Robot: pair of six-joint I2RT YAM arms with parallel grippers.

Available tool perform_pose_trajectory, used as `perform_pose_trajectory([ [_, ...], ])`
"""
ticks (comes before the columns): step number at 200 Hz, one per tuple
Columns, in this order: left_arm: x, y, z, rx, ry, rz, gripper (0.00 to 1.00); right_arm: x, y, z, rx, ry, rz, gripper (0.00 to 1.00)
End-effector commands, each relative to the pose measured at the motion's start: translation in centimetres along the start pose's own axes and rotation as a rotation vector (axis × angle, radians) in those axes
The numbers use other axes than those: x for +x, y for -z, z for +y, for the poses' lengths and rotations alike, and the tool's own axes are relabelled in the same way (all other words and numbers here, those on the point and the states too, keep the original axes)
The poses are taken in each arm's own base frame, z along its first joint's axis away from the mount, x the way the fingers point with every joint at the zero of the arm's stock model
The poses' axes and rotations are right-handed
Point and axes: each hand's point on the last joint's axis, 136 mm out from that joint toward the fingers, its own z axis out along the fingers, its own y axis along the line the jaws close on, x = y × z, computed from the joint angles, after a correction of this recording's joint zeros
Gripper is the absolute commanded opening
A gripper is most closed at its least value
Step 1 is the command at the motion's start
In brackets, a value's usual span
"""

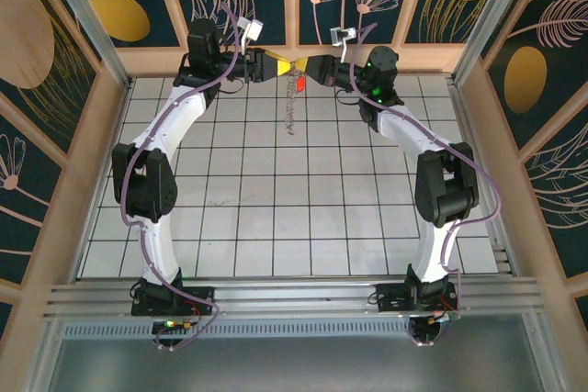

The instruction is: Put the keys on the keyring

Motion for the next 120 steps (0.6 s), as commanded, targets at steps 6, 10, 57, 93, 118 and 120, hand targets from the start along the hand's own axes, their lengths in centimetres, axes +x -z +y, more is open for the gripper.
perform_pose_trajectory([
  [6,-1.2,0.0,-1.6,-0.001,-0.073,-0.010,0.37,-1.0,-0.5,1.7,-0.039,0.070,-0.013,0.00],
  [10,-1.4,0.1,-1.7,-0.006,-0.081,-0.013,0.37,-1.1,-0.5,1.6,-0.037,0.068,-0.014,0.00],
  [57,-2.1,0.2,-2.6,-0.010,-0.108,-0.010,0.37,-1.1,-0.4,1.4,-0.030,0.070,-0.018,0.00],
  [93,-1.6,0.2,-2.4,0.000,-0.089,0.001,0.37,-1.1,-0.5,1.4,-0.033,0.070,-0.018,0.00],
  [118,-1.1,-0.2,-2.1,0.007,-0.078,0.009,0.37,-1.1,-0.5,1.5,-0.035,0.069,-0.019,0.00],
  [120,-1.1,-0.3,-2.1,0.009,-0.076,0.010,0.37,-1.1,-0.5,1.4,-0.034,0.069,-0.020,0.00],
])
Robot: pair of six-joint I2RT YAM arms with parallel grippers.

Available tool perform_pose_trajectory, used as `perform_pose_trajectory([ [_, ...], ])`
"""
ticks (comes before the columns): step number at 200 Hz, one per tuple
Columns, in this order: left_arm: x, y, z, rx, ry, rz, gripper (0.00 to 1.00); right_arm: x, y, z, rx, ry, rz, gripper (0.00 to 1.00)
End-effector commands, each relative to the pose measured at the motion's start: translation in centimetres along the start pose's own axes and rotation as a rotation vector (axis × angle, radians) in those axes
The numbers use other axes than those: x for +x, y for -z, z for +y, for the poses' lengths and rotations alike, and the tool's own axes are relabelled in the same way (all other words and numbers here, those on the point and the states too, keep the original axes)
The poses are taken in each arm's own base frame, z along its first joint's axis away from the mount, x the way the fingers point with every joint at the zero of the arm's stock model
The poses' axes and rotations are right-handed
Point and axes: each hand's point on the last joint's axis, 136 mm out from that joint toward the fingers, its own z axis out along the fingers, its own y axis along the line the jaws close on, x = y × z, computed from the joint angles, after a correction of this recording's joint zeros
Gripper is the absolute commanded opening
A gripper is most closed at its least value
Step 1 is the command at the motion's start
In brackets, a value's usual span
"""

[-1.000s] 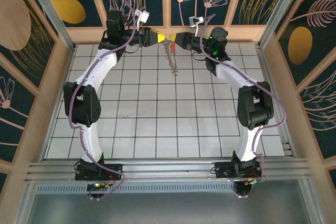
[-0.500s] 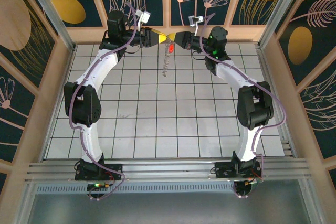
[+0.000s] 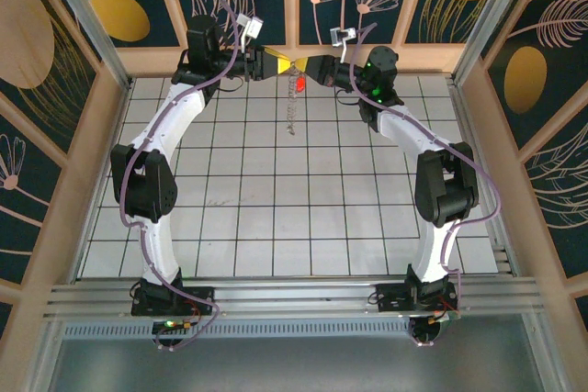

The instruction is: Put the keys on the keyring

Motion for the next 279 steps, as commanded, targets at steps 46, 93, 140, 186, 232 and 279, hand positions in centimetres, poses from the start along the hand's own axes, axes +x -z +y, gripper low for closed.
perform_pose_trajectory([
  [46,0.1,-1.2,-1.9,0.052,-0.033,0.025,0.37,-1.2,-0.5,1.6,-0.038,0.074,-0.020,0.00],
  [93,0.6,-1.4,-1.3,0.047,-0.016,0.029,0.37,-1.2,-0.4,1.5,-0.034,0.071,-0.021,0.00],
  [140,1.2,-1.5,-0.2,0.017,-0.009,0.024,0.37,-1.1,-0.1,1.5,-0.029,0.071,-0.023,0.00],
  [186,1.3,-1.6,0.4,0.006,-0.002,0.019,0.38,-1.1,0.0,1.4,-0.025,0.071,-0.027,0.00],
  [232,1.3,-1.4,0.7,-0.016,-0.007,0.014,0.39,-1.0,0.3,1.3,-0.020,0.067,-0.028,0.00],
  [279,0.8,-1.2,1.0,-0.036,-0.013,-0.004,0.41,-1.0,0.9,1.1,-0.008,0.064,-0.039,0.00],
])
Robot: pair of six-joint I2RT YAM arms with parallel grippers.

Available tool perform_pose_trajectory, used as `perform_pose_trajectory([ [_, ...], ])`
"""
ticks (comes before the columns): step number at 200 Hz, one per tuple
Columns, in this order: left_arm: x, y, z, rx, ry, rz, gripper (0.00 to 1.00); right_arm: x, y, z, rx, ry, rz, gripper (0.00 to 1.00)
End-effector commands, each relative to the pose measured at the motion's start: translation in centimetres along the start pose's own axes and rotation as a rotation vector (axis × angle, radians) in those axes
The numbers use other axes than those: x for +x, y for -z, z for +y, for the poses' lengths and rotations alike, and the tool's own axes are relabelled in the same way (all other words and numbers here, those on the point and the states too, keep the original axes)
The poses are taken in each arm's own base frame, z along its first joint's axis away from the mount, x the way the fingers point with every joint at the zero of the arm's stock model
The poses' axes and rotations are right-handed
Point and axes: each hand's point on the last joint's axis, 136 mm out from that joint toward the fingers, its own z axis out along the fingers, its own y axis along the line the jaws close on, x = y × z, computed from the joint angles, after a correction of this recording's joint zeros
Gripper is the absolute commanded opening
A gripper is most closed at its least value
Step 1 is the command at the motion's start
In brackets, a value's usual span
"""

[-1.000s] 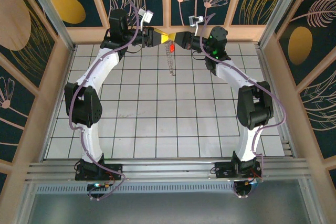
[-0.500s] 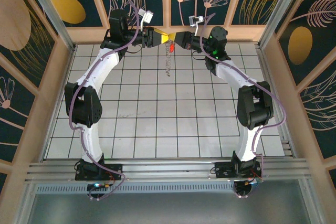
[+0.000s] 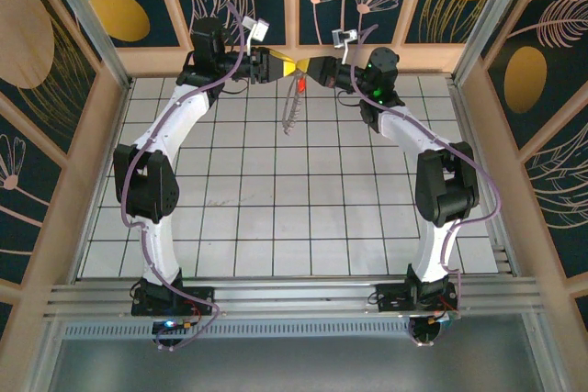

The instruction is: Put the keys on the keyring

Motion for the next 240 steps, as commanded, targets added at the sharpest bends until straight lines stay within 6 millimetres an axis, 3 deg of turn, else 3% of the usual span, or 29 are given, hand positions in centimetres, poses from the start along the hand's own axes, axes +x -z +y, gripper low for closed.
perform_pose_trajectory([
  [1,0.2,-0.1,0.6,-0.013,0.001,-0.003,0.41,-1.1,0.5,2.1,-0.031,0.080,-0.030,0.00],
  [240,0.8,-0.3,1.7,-0.012,0.034,-0.016,0.39,-1.6,0.7,4.0,-0.060,0.109,-0.045,0.00],
])
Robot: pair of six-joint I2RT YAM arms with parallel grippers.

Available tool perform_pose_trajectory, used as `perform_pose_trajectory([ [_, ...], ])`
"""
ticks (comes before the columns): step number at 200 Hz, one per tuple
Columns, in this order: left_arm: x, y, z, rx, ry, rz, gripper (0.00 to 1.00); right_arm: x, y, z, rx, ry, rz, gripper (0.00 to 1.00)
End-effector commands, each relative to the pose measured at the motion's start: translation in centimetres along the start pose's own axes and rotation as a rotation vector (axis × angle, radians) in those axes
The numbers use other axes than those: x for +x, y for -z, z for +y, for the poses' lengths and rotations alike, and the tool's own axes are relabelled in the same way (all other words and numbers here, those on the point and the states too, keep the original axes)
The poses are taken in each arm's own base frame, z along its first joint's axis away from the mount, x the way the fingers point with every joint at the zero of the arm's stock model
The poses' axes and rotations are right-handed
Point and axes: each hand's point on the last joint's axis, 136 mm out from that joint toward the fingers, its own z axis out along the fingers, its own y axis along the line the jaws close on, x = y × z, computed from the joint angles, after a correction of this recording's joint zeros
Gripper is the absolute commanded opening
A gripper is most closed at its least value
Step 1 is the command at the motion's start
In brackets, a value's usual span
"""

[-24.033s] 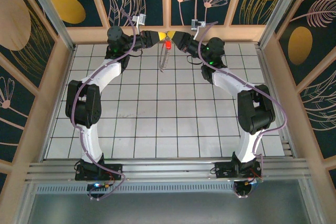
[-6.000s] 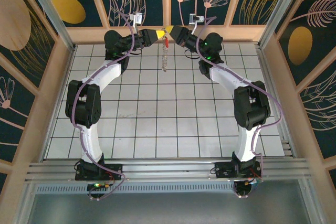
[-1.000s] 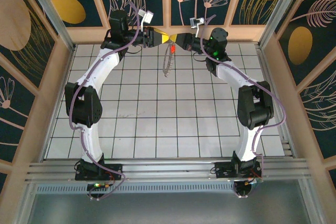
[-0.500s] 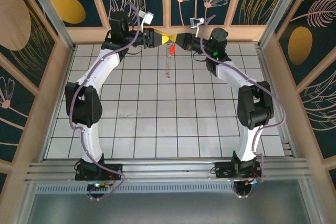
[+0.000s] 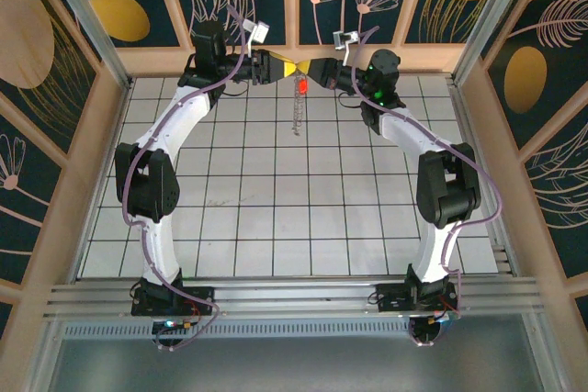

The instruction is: Put the keys on the keyring

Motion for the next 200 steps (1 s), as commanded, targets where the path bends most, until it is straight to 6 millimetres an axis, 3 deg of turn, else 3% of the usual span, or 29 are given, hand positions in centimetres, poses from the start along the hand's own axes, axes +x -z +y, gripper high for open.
perform_pose_trajectory([
  [1,0.3,-0.2,0.3,0.023,0.005,-0.003,0.39,-1.8,0.4,3.7,-0.057,0.102,-0.041,0.00],
  [114,0.9,-0.8,-0.8,0.070,0.006,0.021,0.32,-1.9,-0.4,3.3,-0.065,0.094,-0.036,0.00],
  [200,0.8,-0.9,-0.7,0.070,0.004,0.012,0.15,-1.4,-0.7,3.1,-0.064,0.088,-0.025,0.00],
])
